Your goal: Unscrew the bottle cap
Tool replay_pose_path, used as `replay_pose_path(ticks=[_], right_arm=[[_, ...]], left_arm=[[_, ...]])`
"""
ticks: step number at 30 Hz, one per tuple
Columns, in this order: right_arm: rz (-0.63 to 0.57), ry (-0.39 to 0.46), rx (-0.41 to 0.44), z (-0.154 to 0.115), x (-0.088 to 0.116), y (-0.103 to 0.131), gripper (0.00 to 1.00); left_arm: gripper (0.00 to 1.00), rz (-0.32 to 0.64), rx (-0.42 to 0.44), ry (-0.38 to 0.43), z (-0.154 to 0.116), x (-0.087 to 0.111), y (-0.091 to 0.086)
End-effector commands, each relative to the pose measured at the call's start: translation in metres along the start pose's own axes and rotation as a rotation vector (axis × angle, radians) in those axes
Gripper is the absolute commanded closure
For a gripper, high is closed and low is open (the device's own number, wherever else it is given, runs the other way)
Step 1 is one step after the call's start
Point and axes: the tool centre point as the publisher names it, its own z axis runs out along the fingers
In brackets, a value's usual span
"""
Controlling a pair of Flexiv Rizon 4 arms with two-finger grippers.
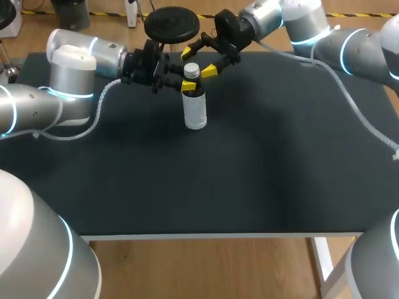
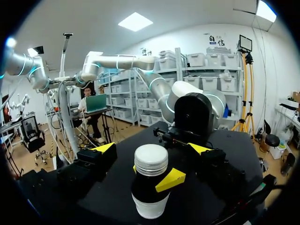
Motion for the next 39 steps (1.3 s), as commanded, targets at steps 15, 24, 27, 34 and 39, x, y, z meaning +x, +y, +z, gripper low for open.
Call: replay_pose_path(ticks=[15,24,27,34,39], right_arm=[[0.057,-0.38,-0.089,-0.011,-0.004,-0.002,0.0],[0.056,-0.422,-0.085,-0.009,0.003,0.002,0.0],[0.069,-0.457,-0.081,-0.007,0.005,0.004,0.0],[0.084,-0.559,-0.065,-0.005,0.007,0.008,0.0],[0.093,-0.64,-0.076,-0.003,0.007,0.007,0.0]], left_arm=[[1.0,0.0,0.001,0.001,0.0,0.0,0.001],[1.0,0.0,0.001,0.001,0.0,0.0,0.001],[1.0,0.0,0.001,0.001,0.0,0.0,0.001],[1.0,0.0,0.001,0.001,0.0,0.0,0.001],[1.0,0.0,0.001,0.001,0.0,0.0,0.001]])
